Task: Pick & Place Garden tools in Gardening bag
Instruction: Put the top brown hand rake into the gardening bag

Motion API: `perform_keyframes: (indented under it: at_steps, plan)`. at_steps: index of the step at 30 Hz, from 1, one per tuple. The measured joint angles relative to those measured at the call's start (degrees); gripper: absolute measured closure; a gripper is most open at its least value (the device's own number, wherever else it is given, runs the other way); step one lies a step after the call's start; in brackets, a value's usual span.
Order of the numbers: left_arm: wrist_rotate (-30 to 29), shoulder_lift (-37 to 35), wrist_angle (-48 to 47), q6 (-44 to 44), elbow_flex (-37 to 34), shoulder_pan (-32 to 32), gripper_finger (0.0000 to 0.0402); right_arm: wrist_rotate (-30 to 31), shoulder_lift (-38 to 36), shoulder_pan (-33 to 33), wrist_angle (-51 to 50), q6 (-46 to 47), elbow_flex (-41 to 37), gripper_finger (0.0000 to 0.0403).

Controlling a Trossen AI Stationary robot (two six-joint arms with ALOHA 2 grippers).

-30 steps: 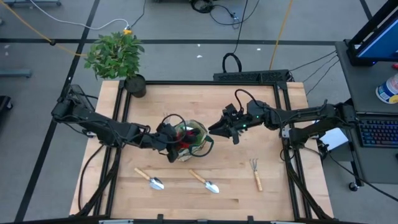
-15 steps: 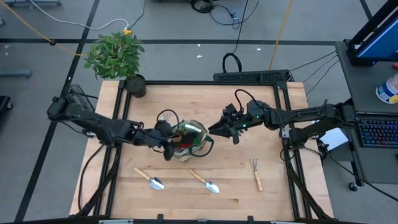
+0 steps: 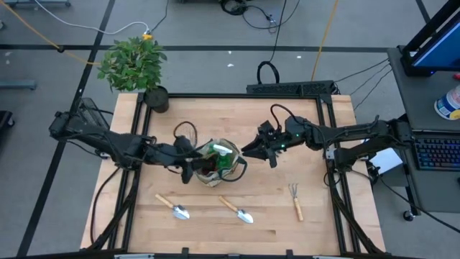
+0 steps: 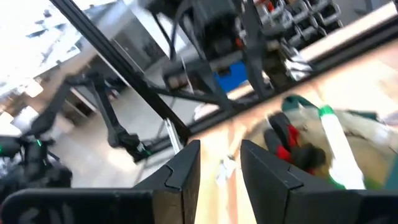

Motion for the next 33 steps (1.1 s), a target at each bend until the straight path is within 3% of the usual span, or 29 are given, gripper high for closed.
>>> perform_keyframes:
  at_steps: [9, 16, 22, 27, 33]
  plan:
    - [-2.02, -10.52, -18.91, -18.0, 0.0, -4.1, 0.0188, 0.28, -4.01, -3.02, -15.69, -4.6, 0.0, 0.0298]
    - [-4.8, -11.35, -31.86, -26.37, 0.0, -7.73, 0.0188, 0.66, -7.64, -7.09, -23.04, -7.37, 0.02, 0.0298]
    - [-6.76, -10.68, -36.95, -26.32, 0.0, -9.23, 0.0188, 5.23, -9.99, -10.52, -34.55, -11.0, 0.02, 0.0298]
    - [-10.86, -11.2, -38.59, -23.42, -0.31, -10.0, 0.0188, 5.19, -10.09, -12.25, -41.8, -12.47, 0.02, 0.0298]
    - [-10.84, -13.35, -37.74, -25.97, -4.99, -10.0, 0.0188, 8.18, -10.09, -12.87, -46.67, -12.8, 0.02, 0.0298]
